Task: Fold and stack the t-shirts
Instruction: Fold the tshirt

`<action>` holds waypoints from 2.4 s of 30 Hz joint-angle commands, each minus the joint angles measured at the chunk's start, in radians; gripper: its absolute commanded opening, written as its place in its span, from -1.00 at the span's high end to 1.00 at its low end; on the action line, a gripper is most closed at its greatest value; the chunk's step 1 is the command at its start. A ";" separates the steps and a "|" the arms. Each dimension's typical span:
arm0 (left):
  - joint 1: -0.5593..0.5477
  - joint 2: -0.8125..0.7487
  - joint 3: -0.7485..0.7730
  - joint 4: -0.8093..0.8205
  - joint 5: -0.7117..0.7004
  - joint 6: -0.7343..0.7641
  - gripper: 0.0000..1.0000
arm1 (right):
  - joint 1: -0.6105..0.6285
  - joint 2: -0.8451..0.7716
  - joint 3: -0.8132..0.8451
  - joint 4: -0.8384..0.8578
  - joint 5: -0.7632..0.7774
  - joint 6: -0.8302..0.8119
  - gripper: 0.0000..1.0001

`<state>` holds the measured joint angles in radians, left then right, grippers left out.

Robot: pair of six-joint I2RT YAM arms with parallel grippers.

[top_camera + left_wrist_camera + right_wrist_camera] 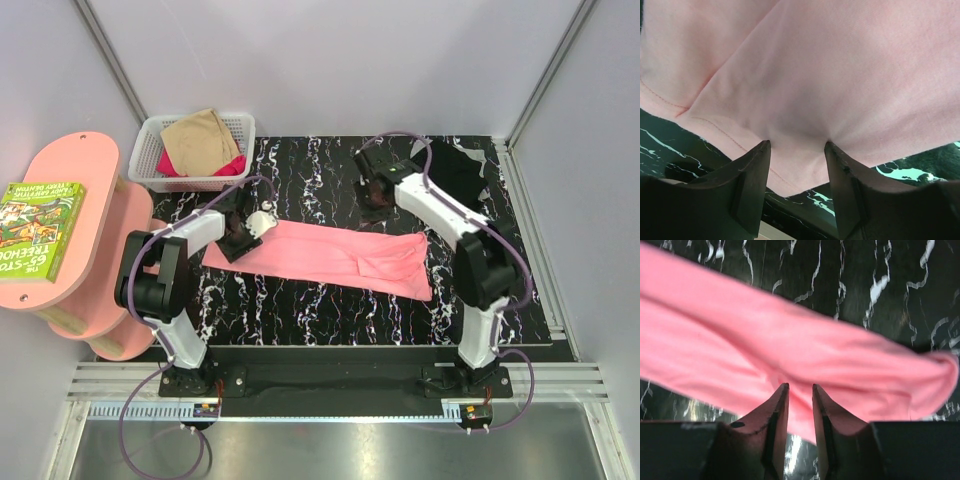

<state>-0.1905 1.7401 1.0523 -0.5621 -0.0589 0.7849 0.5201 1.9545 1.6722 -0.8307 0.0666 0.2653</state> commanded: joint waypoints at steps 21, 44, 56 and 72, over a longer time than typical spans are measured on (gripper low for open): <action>-0.113 0.030 0.120 -0.124 0.060 -0.076 -0.07 | 0.149 -0.152 -0.328 0.042 -0.063 0.020 0.07; -0.113 0.015 0.097 -0.113 0.061 -0.073 -0.07 | 0.153 -0.062 -0.296 0.051 0.007 -0.021 0.77; -0.112 -0.016 0.037 -0.085 0.036 -0.056 -0.07 | 0.069 0.018 -0.039 -0.027 0.076 -0.093 0.86; -0.098 -0.005 0.028 -0.068 0.019 -0.038 -0.07 | 0.058 0.067 -0.092 -0.042 0.003 -0.057 -0.22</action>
<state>-0.2958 1.7554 1.0855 -0.6533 -0.0299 0.7330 0.5762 2.0598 1.6165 -0.8623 0.1062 0.1898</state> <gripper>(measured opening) 0.536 0.493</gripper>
